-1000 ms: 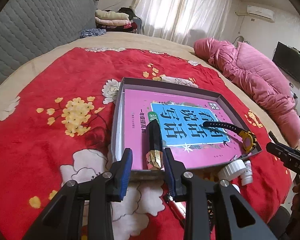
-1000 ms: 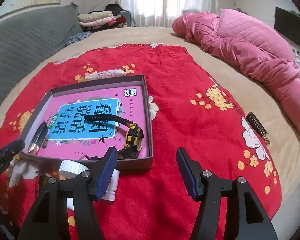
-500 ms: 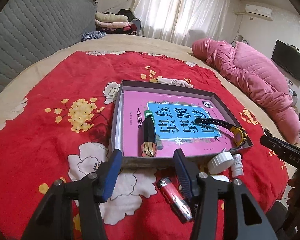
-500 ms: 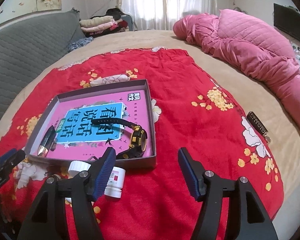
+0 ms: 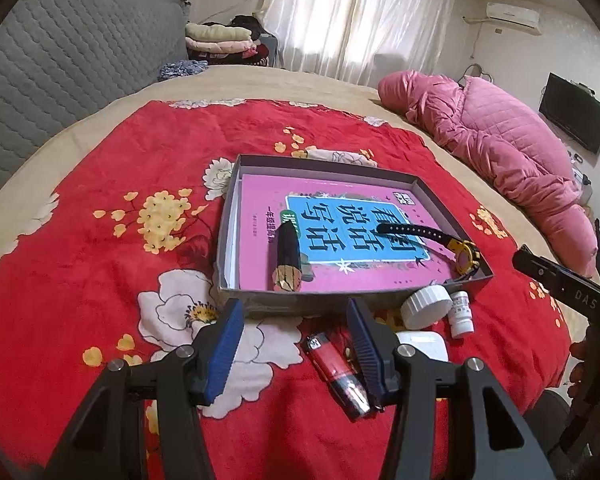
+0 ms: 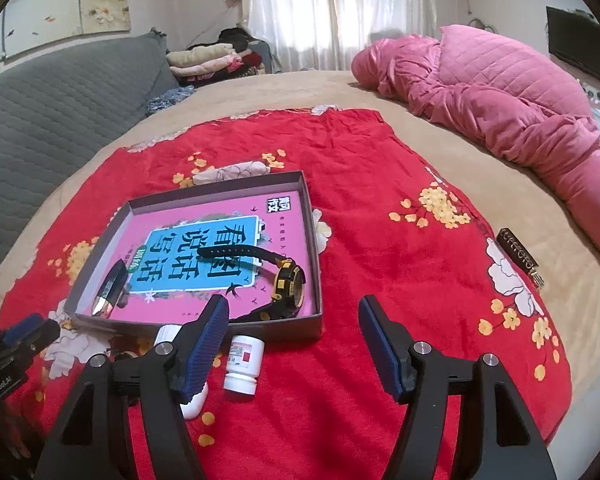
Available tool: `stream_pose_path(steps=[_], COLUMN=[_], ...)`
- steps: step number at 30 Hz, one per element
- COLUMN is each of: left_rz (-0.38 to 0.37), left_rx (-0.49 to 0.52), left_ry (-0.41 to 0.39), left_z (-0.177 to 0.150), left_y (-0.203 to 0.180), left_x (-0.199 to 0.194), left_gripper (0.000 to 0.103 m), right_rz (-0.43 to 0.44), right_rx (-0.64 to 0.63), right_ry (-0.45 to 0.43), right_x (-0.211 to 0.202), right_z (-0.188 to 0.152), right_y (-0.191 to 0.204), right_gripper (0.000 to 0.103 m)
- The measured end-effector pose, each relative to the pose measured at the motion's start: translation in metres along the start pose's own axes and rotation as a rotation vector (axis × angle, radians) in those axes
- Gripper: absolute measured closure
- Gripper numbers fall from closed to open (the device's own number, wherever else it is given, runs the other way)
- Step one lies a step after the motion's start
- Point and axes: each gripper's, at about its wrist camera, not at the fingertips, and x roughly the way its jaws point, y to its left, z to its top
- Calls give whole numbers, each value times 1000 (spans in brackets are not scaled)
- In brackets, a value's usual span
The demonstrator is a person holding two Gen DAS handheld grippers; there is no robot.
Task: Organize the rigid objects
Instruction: 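Withdraw both open tools from the box back toward the remaining objects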
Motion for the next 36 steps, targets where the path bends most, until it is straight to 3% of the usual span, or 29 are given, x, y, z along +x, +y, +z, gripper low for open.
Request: stream_pose_path(steps=[19, 36], left_rz=[-40, -73], left_rx=[128, 183], left_ry=[55, 101], left_z=[-19, -28], left_y=[-37, -52], left_x=[-6, -1], left_gripper=[50, 50], right_rz=[45, 66], right_rx=[-9, -2], right_ry=[10, 27], right_x=[-2, -6], right_z=[-14, -22], right_y=[2, 0], right_gripper=[33, 33])
